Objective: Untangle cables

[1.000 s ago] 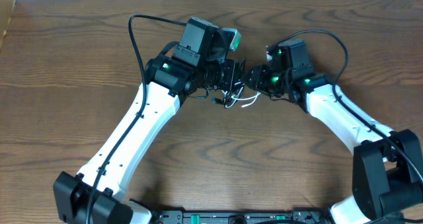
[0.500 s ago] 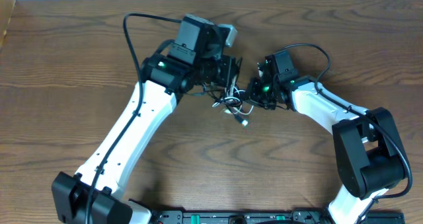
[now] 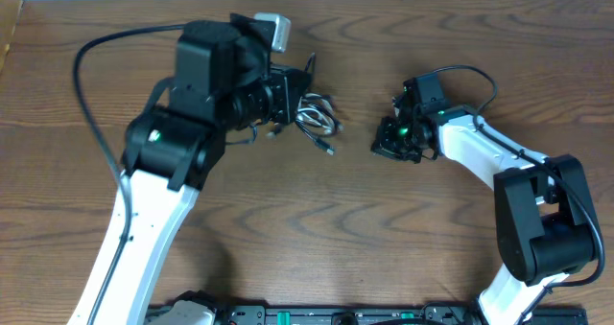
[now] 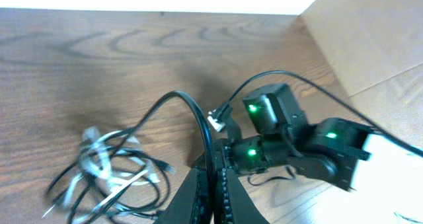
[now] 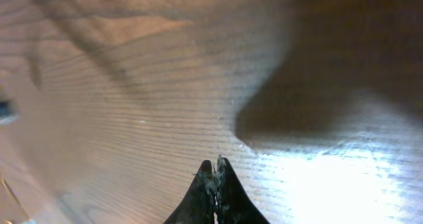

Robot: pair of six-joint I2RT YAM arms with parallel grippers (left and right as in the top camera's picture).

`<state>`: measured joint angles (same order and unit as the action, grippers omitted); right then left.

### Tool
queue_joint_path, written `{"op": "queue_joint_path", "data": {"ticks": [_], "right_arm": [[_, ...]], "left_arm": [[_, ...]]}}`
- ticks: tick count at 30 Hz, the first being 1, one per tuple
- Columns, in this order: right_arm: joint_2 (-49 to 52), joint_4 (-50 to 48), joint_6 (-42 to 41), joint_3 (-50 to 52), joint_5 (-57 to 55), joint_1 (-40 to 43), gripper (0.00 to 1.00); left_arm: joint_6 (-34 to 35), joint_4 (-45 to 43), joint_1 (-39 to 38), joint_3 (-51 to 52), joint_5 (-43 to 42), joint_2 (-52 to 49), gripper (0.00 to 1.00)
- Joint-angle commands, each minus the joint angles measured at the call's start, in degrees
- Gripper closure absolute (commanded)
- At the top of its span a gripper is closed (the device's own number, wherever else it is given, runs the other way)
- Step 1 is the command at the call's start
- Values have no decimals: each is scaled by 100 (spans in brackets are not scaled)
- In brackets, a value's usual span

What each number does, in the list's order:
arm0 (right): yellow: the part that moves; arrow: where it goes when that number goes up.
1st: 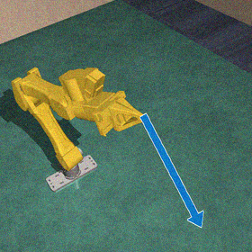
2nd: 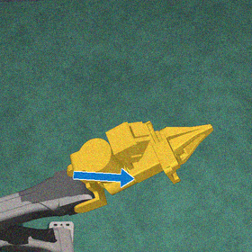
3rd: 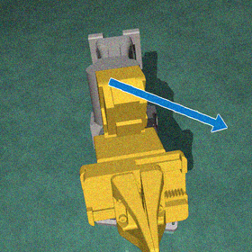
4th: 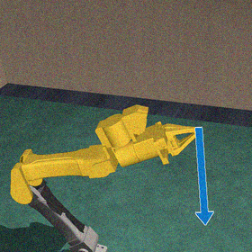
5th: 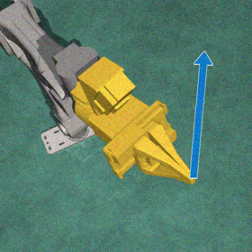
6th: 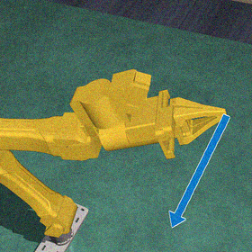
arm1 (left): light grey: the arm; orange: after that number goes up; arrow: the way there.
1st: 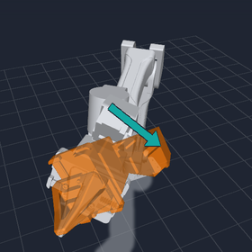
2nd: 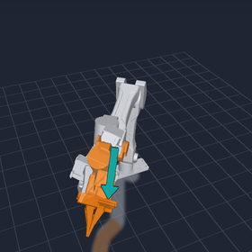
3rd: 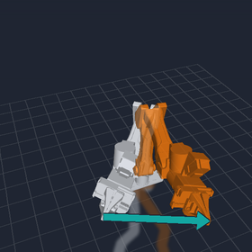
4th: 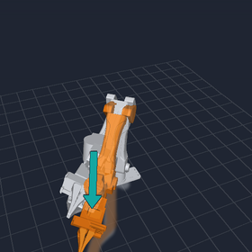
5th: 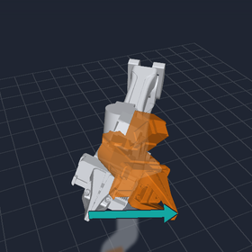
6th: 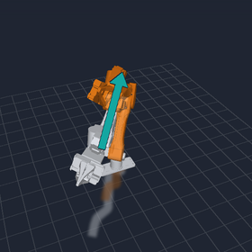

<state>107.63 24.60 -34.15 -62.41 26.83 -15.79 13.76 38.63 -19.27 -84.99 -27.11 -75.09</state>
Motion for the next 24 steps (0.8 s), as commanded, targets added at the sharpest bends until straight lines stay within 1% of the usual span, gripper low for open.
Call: {"op": "queue_joint_path", "data": {"ticks": [1,3,4,6,9,12,14,17,20,24], "right_arm": [[-87,-271,970,-70,957,153,99],[-273,-588,1582,-94,1818,232,99],[-369,-660,1775,-105,2048,247,95],[-678,-793,2262,-118,2461,264,83],[-1147,-857,2887,-118,2778,256,57],[-1561,-809,3659,-118,3097,216,42],[-1716,-767,4063,-118,3335,164,35],[-1770,-610,4621,-118,3635,46,33],[-1694,-273,5180,-118,3611,-98,33],[-1488,-125,5307,-116,3049,-267,34]], "left_arm": [[234,-2,22,-127,-101,140,93],[243,52,22,-125,-101,129,92],[243,68,22,-125,-101,107,93],[247,101,22,-125,-101,63,93],[243,142,22,-125,-160,-2,93],[232,142,24,-125,-361,-79,92],[188,149,22,-125,-446,-157,92],[175,164,22,-125,-599,-284,92],[175,164,22,-125,-870,-398,93],[175,166,22,-125,-1054,-503,93]]}}
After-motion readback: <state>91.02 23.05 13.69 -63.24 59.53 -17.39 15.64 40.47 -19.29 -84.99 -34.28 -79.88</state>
